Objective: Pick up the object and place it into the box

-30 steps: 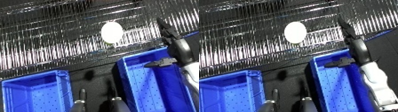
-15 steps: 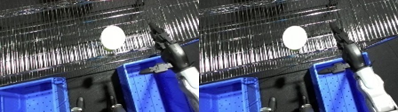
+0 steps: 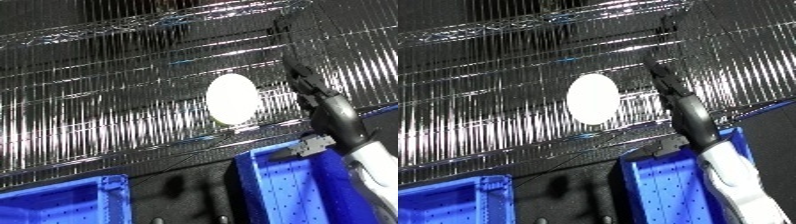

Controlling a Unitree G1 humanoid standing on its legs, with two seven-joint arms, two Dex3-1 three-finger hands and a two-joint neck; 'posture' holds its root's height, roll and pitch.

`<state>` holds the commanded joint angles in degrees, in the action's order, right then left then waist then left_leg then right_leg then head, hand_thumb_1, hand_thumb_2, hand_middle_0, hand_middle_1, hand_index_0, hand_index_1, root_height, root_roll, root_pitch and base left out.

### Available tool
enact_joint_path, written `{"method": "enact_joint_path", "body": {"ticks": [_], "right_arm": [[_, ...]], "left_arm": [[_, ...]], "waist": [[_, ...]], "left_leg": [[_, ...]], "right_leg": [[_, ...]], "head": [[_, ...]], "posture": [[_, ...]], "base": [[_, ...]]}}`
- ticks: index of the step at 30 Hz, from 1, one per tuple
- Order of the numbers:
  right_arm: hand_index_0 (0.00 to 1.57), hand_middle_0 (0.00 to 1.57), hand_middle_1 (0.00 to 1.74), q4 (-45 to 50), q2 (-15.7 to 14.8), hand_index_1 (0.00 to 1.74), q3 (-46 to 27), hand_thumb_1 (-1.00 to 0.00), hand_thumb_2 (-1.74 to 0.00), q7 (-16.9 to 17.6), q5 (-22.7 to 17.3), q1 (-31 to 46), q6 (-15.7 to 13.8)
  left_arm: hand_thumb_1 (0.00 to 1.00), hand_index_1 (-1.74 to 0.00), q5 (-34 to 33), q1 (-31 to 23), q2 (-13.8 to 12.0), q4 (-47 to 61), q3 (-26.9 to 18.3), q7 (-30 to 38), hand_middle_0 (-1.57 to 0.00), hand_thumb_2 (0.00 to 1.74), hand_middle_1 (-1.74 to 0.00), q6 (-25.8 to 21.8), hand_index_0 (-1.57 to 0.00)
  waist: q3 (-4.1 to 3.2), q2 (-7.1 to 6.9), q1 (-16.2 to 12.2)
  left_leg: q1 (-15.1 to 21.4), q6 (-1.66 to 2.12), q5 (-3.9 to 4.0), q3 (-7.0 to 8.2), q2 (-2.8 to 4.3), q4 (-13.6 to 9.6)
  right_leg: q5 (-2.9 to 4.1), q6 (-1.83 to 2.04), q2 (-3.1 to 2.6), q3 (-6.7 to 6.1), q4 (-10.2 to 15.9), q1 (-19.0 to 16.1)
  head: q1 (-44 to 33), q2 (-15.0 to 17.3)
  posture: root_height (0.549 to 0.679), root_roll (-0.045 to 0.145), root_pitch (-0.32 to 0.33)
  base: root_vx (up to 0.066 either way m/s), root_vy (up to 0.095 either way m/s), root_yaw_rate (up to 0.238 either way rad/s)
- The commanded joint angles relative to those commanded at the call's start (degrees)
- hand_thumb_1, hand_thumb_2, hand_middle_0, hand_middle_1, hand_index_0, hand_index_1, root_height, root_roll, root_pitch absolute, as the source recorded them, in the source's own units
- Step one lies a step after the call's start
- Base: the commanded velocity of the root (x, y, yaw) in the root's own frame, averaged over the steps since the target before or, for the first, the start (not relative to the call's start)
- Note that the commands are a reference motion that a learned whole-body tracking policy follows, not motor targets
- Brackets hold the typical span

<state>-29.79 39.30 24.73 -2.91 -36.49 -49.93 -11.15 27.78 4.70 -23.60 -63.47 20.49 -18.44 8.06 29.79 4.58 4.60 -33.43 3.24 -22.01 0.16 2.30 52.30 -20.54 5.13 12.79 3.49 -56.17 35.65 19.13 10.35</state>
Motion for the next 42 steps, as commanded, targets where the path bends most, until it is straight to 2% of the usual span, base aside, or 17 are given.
{"method": "enact_joint_path", "body": {"ticks": [7, 12, 20, 31, 37, 42], "right_arm": [[0.00, 0.00, 0.00, -1.8, -0.6, 0.00, 1.9, 0.00, 0.00, -0.9, -0.8, -3.1, 0.5], [0.00, 0.00, 0.00, -2.9, -1.3, 0.00, 3.2, 0.00, 0.00, -1.2, -0.8, -5.3, 0.9], [0.00, 0.00, 0.00, -4.5, -2.4, 0.00, 4.9, 0.00, 0.00, -1.7, -1.4, -9.1, 1.3], [0.86, 0.86, 0.96, -6.1, -3.7, 0.96, 5.5, -0.55, -0.96, -1.7, -2.2, -12.3, 0.6], [1.33, 1.33, 1.48, -6.7, -3.8, 1.48, 5.4, -0.85, -1.48, -1.6, -2.5, -12.0, 1.0], [1.33, 1.33, 1.48, -6.2, -3.4, 1.48, 4.6, -0.85, -1.48, -1.9, -2.5, -10.5, 0.8]], "left_arm": [[0.00, 0.00, 1.1, 0.1, 0.1, 0.9, 0.9, 0.3, 0.00, 0.00, 0.00, 0.2, 0.00], [0.00, 0.00, 1.7, 0.1, 0.2, 1.6, 1.5, 0.5, 0.00, 0.00, 0.00, 0.5, 0.00], [0.00, 0.00, 2.5, -0.6, 0.1, 2.7, 2.2, 0.6, 0.00, 0.00, 0.00, 0.7, 0.00], [0.00, 0.00, 3.0, -1.0, 0.3, 4.0, 3.0, 0.8, 0.00, 0.00, 0.00, 0.3, 0.00], [0.00, 0.00, 3.0, -1.0, 0.5, 4.2, 3.3, 1.0, 0.00, 0.00, 0.00, -0.1, 0.00], [0.00, 0.00, 2.5, -1.3, 0.7, 3.5, 3.0, 0.9, 0.00, 0.00, 0.00, -0.7, 0.00]], "waist": [[0.00, 0.70, 0.6], [0.00, 1.21, 1.0], [0.00, 2.16, 2.0], [0.00, 2.94, 2.9], [0.00, 2.98, 2.9], [0.00, 2.61, 2.4]], "left_leg": [[-2.2, -0.28, -0.14, -0.08, -0.34, 1.1], [-3.6, -0.54, -0.09, -0.17, -0.86, 1.6], [-5.4, -0.88, 0.02, -0.29, -1.50, 2.3], [-6.0, -1.27, 0.36, -0.35, -2.38, 2.2], [-4.6, -1.30, 1.07, -0.26, -2.50, 0.5], [-2.3, -1.10, 1.84, -0.01, -2.22, -1.8]], "right_leg": [[0.05, -0.20, 0.26, 0.06, -1.1, 2.4], [0.06, -0.42, 0.22, 0.09, -1.8, 3.8], [0.06, -0.70, 0.56, 0.42, -2.7, 5.6], [0.13, -1.17, 0.60, 0.95, -2.8, 6.2], [0.46, -1.35, 0.49, 1.21, -1.7, 4.9], [0.90, -1.43, 0.17, 1.28, 0.3, 2.8]], "head": [[1.3, -1.0], [2.2, -1.3], [4.4, -3.0], [6.0, -4.3], [6.1, -3.5], [5.0, -3.0]], "posture": [[0.600, 0.059, 0.045], [0.598, 0.060, 0.058], [0.596, 0.063, 0.075], [0.596, 0.066, 0.085], [0.601, 0.068, 0.080], [0.607, 0.070, 0.069]], "base": [[-0.006, 0.020, 0.027], [-0.006, 0.019, 0.031], [-0.006, 0.019, 0.030], [-0.009, 0.003, 0.019], [-0.013, -0.006, -0.005], [-0.011, -0.010, -0.047]]}}
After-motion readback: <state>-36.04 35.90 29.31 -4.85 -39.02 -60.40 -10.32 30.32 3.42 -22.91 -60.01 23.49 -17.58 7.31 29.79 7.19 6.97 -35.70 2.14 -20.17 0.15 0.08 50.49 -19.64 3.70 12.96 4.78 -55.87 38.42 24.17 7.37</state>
